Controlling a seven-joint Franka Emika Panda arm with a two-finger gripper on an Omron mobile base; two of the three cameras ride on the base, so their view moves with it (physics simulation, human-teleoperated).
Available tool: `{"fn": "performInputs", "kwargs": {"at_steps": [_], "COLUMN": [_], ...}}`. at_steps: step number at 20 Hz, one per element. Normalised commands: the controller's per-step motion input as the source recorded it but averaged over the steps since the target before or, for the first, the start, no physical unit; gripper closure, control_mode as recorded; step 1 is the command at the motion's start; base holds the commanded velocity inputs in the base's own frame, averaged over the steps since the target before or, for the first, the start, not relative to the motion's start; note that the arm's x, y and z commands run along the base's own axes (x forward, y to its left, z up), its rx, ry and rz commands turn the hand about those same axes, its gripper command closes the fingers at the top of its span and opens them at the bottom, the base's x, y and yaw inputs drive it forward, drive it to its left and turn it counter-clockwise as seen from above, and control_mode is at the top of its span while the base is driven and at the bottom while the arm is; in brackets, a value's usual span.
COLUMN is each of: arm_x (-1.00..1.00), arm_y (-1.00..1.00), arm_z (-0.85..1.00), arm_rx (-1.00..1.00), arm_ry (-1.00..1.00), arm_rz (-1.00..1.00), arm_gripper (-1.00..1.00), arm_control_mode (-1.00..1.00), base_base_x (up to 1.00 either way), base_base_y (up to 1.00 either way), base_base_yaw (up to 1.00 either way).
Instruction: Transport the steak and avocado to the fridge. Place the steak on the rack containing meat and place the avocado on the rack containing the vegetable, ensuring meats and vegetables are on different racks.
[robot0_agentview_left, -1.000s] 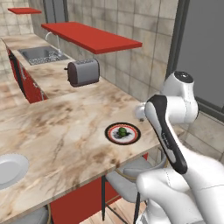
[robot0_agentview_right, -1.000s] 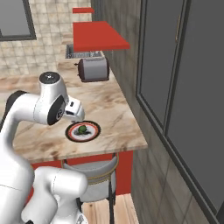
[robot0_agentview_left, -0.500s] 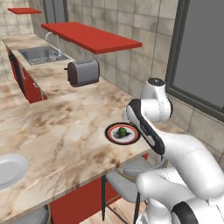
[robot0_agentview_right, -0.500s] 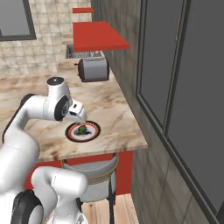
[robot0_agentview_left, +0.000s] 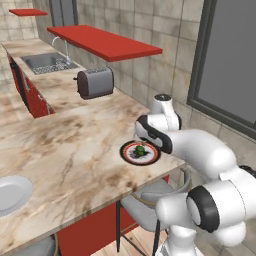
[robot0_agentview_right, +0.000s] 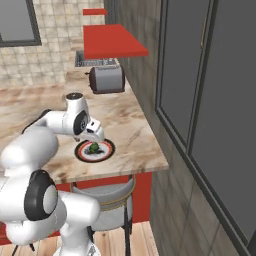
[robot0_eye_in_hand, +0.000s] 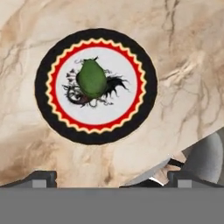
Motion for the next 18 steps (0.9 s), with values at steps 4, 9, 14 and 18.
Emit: {"fn": "performInputs", "kwargs": {"at_steps": [4,9,14,18], "arm_x": [0.52,0.43,0.48,0.62], "arm_y": [0.05,0.07,0.07,0.09], "arm_z": [-0.56,-0.4,-0.24,-0.26], "arm_rx": [0.0,0.0,0.0,0.0], "arm_ry": [0.17,0.14,0.08,0.04], "arm_rz": [0.0,0.0,-0.01,0.0], "arm_gripper": [-1.0,-1.0,-1.0,-1.0], "arm_control_mode": [-1.0,-1.0,-1.0,-1.0], "base_base_x": [0.0,0.0,0.0,0.0], "base_base_y": [0.0,0.0,0.0,0.0], "base_base_yaw": [0.0,0.0,0.0,0.0]}}
